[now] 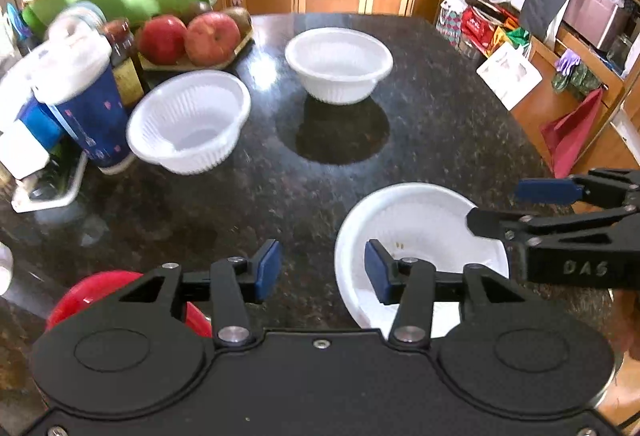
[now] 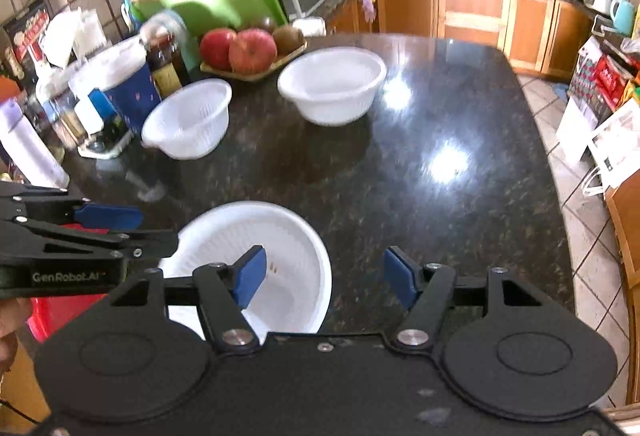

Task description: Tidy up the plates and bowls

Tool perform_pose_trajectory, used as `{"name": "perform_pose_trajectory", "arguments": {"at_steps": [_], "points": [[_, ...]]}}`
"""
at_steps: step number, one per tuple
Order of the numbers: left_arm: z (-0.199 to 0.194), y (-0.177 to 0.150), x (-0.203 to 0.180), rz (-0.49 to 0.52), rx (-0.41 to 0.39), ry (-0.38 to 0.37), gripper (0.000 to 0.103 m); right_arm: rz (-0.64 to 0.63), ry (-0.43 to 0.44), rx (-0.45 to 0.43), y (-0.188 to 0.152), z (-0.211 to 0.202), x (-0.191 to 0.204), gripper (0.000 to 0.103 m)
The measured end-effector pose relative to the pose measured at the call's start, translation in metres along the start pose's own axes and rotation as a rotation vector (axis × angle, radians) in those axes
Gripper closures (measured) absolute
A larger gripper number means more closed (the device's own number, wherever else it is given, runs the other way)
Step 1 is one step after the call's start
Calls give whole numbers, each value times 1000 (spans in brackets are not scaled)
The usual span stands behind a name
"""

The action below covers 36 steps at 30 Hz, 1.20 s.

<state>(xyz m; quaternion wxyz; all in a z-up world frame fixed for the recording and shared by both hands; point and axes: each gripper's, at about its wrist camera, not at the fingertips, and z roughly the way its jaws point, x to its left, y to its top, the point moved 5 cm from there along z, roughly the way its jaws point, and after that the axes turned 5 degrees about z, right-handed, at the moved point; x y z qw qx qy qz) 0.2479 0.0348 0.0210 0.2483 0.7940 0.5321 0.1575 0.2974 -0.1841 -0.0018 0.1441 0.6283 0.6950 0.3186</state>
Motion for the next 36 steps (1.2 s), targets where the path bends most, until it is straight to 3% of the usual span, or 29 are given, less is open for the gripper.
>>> {"name": "perform_pose_trajectory", "arguments": {"at_steps": [9,16,25,29,36], "points": [[-38,40,22,19,-132,66,48,-2,14,-123,36,-37,-6,29],[-53,65,45,1,-203,121,48,-29,28,-148,69,-53,2,26],[-27,57,88,-86,-135,171,48,-35,93,-23,97,-16,44,26],[-17,59,106,-124,-101,149,48,7,99,55,102,15,67,26],[-1,60,126,-147,-36,105,49,1,38,77,116,54,95,28]]}}
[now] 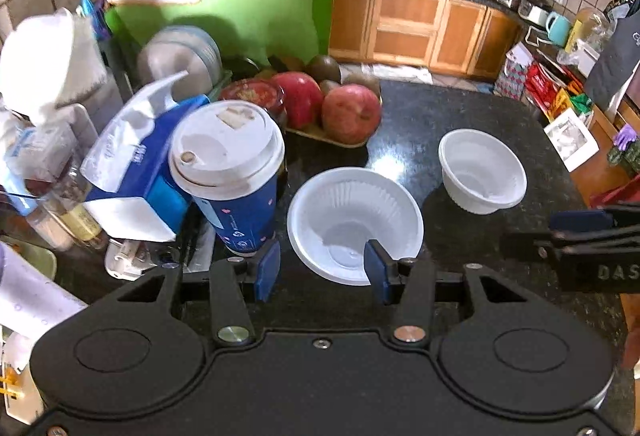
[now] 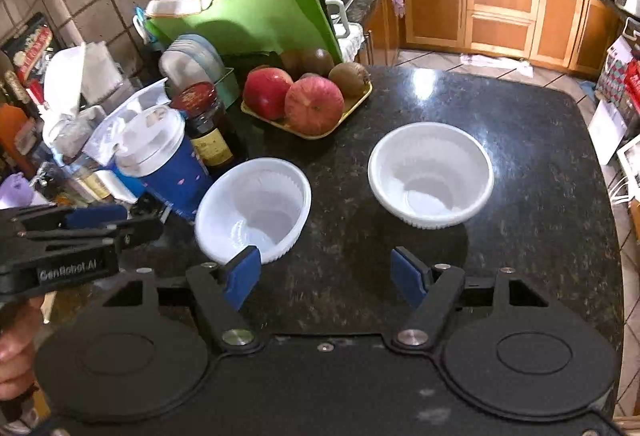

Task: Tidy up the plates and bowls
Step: 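Move the left gripper to the rim of another white bowl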

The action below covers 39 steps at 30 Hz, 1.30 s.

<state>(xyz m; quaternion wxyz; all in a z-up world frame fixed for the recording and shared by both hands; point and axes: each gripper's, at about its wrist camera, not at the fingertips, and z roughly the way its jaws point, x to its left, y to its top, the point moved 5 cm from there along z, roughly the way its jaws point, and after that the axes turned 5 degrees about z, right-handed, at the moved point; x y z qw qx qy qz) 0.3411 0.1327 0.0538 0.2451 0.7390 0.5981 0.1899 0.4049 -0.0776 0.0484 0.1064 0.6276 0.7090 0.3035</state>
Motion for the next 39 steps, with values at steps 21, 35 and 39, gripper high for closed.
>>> {"name": "perform_pose_trajectory", "arguments": {"at_steps": [21,35,39], "points": [[43,70,-103,183,9,-76,49,34,-185,-33,30,-40,-138,32],[116,92,-118,144,114,-16,60,63,-49,70,67,52,-164,49],[129,93,-121,155,132,-21,62,49,-43,92,72,71,-163,57]]}}
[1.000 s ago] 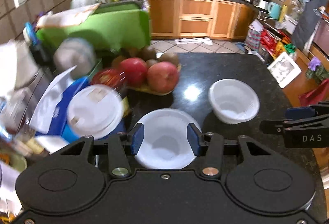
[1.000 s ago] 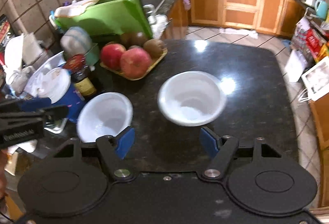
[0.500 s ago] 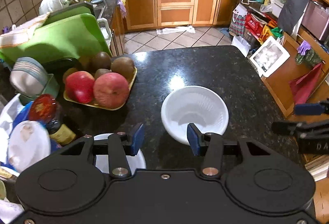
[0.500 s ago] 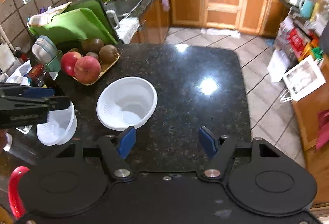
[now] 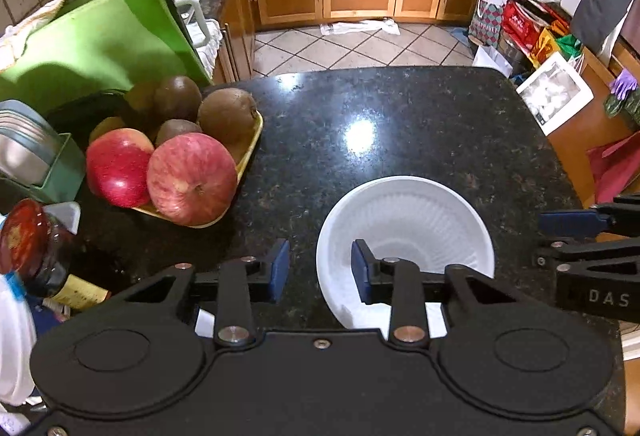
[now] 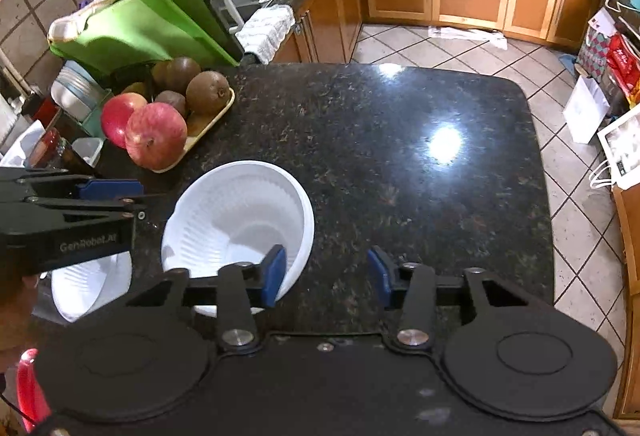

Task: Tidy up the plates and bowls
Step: 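Move the left gripper to the rim of another white bowl, then close the left gripper on the white bowl rim, then lift the white bowl with the left gripper and carry it aside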

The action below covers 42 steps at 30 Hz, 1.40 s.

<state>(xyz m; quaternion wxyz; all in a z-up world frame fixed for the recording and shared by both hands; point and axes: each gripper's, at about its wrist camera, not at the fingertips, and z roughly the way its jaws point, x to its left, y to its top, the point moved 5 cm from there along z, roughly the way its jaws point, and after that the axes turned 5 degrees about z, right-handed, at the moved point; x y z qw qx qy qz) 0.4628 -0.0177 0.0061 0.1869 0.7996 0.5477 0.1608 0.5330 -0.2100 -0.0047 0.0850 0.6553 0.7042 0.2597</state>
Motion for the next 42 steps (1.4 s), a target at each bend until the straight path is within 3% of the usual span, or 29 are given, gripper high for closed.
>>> {"name": "perform_pose_trajectory", "arguments": {"at_steps": [7,11,17,25,42], "points": [[15,3,-5,7,27,-15,63,-14,-3,17,1,14,2,58],[22,3,-7,0,46,-38,64,-19,-2,38,1,24,3,69],[27,-1,-9,-3,69,-50,84,-21,19,50,-3,26,8,83],[21,-9,-5,-17,67,-76,86,-17,13,32,-7,11,15,84],[-32,-22,-2,14,-13,-103,85,-43,-50,-35,-25,-48,48,84]]}}
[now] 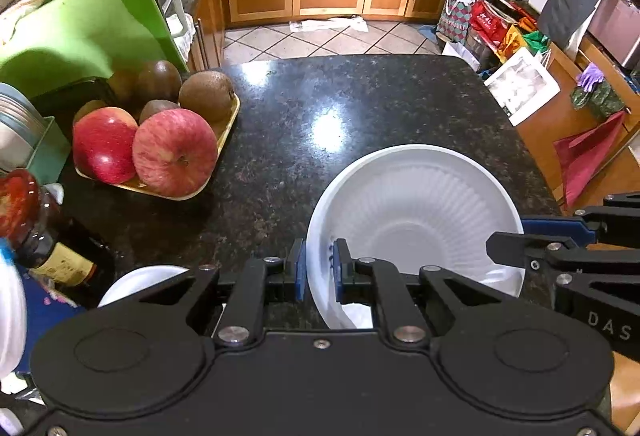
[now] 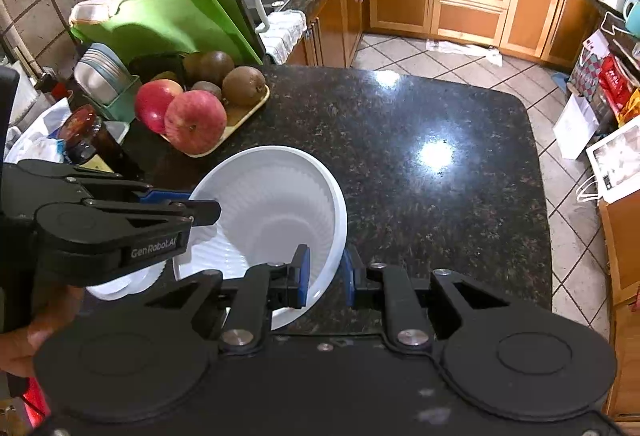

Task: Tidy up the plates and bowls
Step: 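Lift the white bowl with the left gripper and carry it aside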

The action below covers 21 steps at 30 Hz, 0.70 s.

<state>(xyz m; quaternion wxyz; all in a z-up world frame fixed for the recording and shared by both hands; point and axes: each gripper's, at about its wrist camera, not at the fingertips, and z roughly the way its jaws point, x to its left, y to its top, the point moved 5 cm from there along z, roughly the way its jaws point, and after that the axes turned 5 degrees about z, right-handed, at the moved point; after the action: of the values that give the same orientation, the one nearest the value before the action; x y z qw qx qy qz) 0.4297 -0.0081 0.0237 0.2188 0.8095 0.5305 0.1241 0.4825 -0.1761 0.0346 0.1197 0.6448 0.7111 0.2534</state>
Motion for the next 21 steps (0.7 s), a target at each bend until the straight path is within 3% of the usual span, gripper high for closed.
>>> {"name": "perform_pose_trajectory", "arguments": {"at_steps": [10,21], "points": [[-51,-29,-15,59,-42,16,86,-7,-3,-53,-40,-58,19,84],[-93,-94,-41,127,-44,6,85,7,21,-84,-113,-107,25,83]]}}
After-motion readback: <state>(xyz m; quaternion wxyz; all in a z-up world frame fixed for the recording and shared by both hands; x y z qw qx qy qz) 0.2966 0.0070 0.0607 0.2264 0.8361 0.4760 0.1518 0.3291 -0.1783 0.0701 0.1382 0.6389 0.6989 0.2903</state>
